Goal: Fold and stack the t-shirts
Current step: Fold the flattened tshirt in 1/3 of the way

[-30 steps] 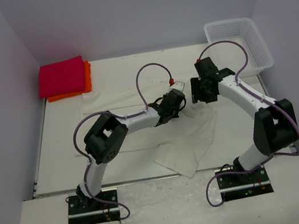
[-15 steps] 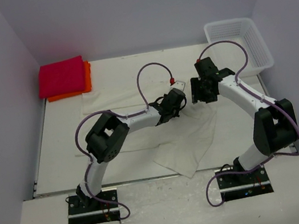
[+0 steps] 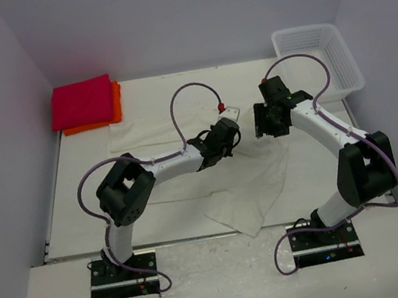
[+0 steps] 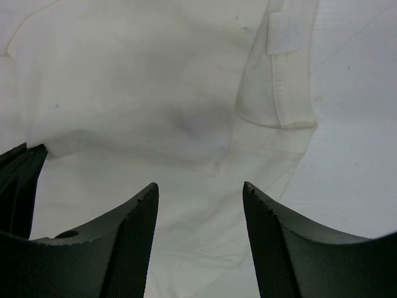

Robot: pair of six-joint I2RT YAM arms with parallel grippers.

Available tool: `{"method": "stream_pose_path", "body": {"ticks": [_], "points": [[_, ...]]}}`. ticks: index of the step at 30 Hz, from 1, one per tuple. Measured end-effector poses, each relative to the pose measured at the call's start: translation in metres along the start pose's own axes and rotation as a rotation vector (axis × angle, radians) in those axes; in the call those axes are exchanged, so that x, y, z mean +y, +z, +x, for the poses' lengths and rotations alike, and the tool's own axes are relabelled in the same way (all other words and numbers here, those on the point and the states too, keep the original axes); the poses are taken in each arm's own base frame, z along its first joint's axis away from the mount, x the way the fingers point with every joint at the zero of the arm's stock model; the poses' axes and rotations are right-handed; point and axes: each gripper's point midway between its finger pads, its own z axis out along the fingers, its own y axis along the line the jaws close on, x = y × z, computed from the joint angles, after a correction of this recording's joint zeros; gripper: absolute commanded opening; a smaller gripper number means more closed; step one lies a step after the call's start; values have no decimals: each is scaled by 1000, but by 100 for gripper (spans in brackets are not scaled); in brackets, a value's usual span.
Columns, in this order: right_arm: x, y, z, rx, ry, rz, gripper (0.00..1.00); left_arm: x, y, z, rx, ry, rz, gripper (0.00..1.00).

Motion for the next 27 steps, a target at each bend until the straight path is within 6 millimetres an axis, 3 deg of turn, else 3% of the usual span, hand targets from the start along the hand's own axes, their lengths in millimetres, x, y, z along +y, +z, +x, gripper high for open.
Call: {"method": "stream_pose_path", "body": {"ticks": [4, 6, 7, 9, 10, 20, 25, 27], "points": [[0, 0, 0, 0, 0, 0, 58, 0, -9, -10, -22, -10, 7, 9], [0, 0, 0, 0, 0, 0, 58, 1, -11, -7, -16, -9, 8, 25], [0, 0, 0, 0, 0, 0, 58, 2, -11, -4, -7, -7, 8, 47], [0, 0, 0, 0, 0, 0, 58, 2, -11, 4, 13, 0, 12, 70], [0, 0, 0, 1, 0, 0, 58, 3, -11, 7, 23, 1, 13, 76], [-2, 13, 8, 47, 20, 23, 56, 19, -14, 6, 38, 2, -75, 73], [-2, 21, 15, 77, 49, 37, 47, 28, -18, -46, -35, -31, -84, 73], [-3, 24, 18, 90, 61, 42, 45, 41, -17, -68, -65, -66, -83, 73]]}}
